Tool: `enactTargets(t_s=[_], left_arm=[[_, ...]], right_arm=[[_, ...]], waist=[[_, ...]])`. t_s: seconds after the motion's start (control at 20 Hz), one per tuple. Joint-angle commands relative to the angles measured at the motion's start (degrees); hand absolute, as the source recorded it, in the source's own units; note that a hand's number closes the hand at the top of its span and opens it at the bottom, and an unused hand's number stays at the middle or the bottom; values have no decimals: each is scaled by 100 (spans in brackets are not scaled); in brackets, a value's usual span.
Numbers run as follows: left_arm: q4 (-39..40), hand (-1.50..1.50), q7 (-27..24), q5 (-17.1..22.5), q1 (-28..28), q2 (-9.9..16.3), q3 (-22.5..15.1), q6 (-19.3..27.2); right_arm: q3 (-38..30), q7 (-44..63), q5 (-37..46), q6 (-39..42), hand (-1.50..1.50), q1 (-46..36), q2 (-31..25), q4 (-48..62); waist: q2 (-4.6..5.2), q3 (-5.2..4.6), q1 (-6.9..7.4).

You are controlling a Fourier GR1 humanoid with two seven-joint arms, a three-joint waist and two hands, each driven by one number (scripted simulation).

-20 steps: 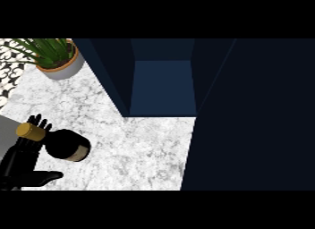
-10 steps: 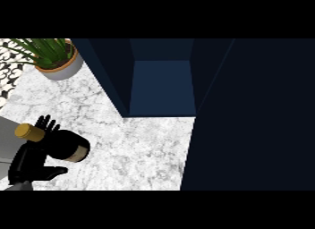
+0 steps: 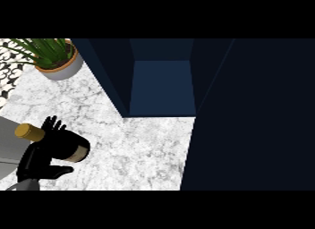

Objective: Pick up the wine, place it into the cabinet and close the cabinet

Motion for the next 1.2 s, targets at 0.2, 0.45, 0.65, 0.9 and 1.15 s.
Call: enactTargets(t_s=[0.2,0.45,0.65,0.9,1.15], left_arm=[[844,150,-142,254,-769,-29,167,-305],[750,150,-810,-219,-429,349,-234,-753],[456,150,-1532,-887,-619,-58,-688,357],[182,150,-1947,-885,-506,-383,-718,954],[-660,150,-1341,-984,-488,-1256,-1002,2086]], right_arm=[[-150,535,-450,-84,-150,222,-23,-773],[-8,314,-504,27,-150,251,1,-504],[11,376,-370,-135,-150,238,54,-558],[-46,191,-365,-49,-150,122,-19,-278],[-47,162,-359,-53,-150,338,1,-425]], waist=[[4,0,-53],[8,1,3],[4,-2,-56],[3,2,22],[-13,9,47]])
